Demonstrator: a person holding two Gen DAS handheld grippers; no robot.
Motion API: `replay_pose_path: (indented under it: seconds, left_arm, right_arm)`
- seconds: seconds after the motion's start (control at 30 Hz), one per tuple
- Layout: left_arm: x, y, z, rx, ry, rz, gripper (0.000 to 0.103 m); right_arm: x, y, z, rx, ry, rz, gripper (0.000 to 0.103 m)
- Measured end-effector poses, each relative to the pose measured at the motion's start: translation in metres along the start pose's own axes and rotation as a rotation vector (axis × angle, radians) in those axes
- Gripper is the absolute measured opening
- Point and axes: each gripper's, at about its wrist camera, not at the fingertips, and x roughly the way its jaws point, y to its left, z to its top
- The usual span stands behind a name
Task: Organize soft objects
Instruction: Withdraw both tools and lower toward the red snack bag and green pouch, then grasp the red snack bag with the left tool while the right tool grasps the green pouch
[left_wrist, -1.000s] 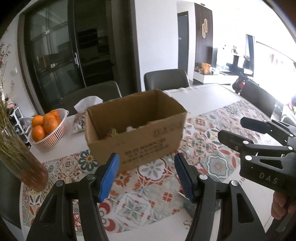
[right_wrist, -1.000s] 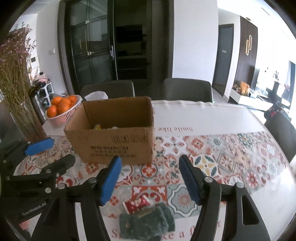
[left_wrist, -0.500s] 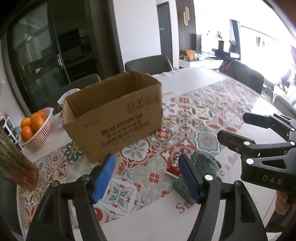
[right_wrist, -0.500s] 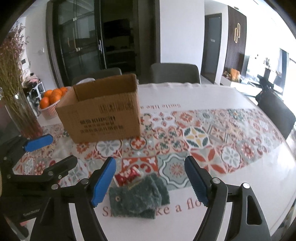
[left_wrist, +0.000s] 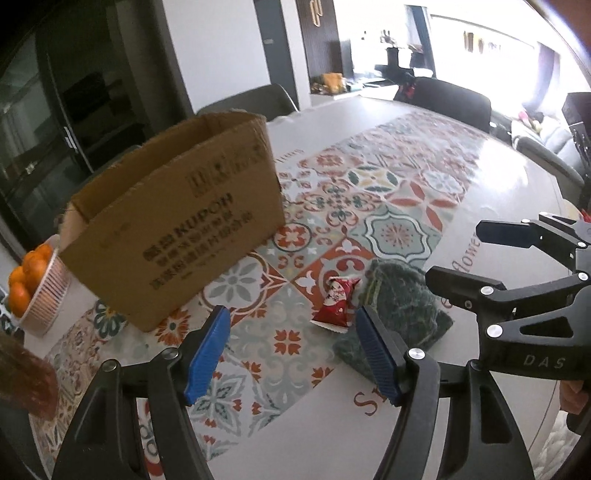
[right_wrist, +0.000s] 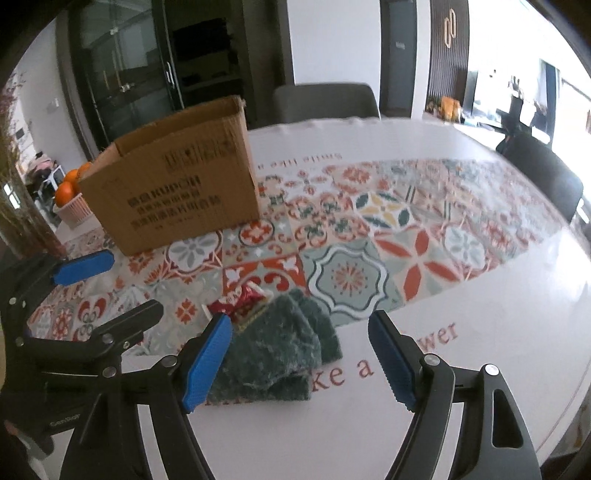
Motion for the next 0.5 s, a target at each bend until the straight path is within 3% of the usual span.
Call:
replay_pose_path:
  seconds: [0.3,0.5]
  left_arm:
    - [0.036,0.000,-0.003,0.019,0.050,-0.084,0.068]
    - [0.055,0.001,-0.001,0.002,0.066,-0.127,0.068]
  right_arm:
    - [0.027,-0.005,-0.006,0.033,0.053,-0.003,0.077]
    - [0.041,-0.007,-0.003,0.045,0.070,0.048,0.073]
